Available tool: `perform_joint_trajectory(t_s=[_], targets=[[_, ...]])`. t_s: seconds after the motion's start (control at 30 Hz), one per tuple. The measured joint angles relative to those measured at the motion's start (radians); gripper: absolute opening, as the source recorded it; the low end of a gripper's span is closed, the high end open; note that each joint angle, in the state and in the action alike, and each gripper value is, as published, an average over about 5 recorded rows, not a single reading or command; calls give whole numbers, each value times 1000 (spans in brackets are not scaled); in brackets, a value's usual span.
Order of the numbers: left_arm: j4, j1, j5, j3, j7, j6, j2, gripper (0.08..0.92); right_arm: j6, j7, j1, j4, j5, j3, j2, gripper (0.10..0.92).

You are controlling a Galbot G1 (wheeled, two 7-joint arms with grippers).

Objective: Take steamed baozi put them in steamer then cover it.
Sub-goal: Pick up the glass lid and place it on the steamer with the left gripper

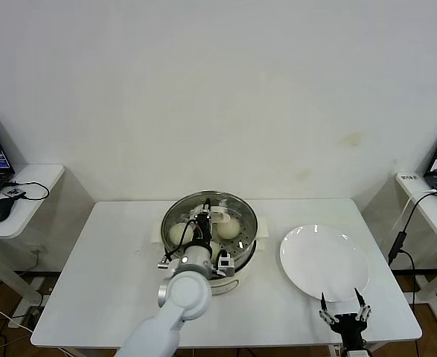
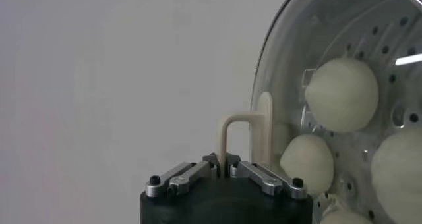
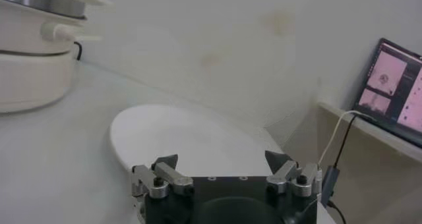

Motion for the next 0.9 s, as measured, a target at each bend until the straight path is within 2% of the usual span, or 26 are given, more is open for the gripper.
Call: perform_joint_trajectory(t_s=[0.9], targets=[[38,13,54,-22,-16,-21,-40,138,13,-7,-23,12,-14,-3,-5,823]])
